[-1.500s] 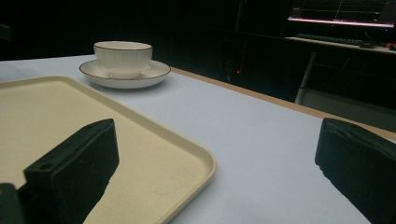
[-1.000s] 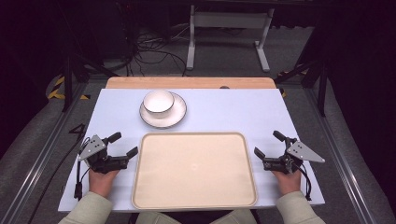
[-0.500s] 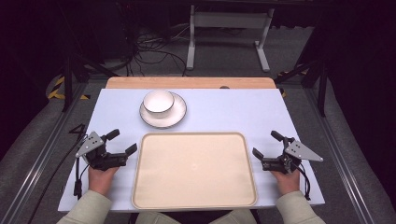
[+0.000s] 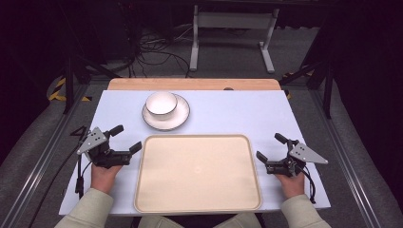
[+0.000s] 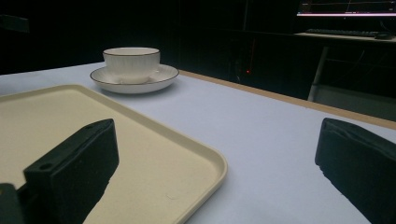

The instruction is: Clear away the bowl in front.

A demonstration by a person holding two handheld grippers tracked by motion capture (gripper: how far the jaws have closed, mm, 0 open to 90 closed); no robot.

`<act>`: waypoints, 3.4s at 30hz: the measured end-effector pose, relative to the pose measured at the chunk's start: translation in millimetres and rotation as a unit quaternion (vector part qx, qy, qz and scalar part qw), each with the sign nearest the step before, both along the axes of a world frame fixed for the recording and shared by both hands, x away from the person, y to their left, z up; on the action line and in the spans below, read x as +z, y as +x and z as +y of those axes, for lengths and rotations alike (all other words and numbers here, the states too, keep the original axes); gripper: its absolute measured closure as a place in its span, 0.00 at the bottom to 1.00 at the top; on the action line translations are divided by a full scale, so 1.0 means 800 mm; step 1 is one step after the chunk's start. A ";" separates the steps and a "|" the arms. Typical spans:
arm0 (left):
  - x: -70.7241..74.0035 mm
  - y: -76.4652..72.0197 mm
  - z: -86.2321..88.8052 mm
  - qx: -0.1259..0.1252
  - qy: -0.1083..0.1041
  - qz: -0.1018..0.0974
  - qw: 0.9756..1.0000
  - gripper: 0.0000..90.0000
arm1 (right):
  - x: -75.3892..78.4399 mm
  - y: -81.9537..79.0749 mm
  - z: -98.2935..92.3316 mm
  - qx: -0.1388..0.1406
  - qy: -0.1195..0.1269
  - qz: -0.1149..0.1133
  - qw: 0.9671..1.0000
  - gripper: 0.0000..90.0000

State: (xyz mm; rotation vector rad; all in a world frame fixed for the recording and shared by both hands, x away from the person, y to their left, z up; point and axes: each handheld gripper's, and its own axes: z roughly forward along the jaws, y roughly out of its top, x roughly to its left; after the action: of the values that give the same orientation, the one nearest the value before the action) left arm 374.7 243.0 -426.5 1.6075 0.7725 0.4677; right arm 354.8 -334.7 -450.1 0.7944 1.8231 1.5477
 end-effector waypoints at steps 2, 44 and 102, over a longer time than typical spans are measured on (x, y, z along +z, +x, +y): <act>0.004 0.003 0.000 0.001 -0.001 0.003 1.000 0.00 | 0.000 0.000 0.000 0.001 0.002 0.002 1.000 0.00; 0.062 0.086 -0.009 0.030 0.024 -0.002 0.999 0.01 | -0.001 0.002 -0.001 -0.003 0.012 0.018 1.000 0.00; 0.051 0.228 -0.045 0.115 0.054 0.289 0.949 0.26 | -0.004 0.004 -0.001 0.007 0.041 0.054 0.998 0.01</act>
State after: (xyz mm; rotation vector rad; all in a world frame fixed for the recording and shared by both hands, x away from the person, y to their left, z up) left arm 557.4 206.9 -385.9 1.7867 1.4064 0.1970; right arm 358.2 -335.3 -452.9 0.9220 1.8551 1.6267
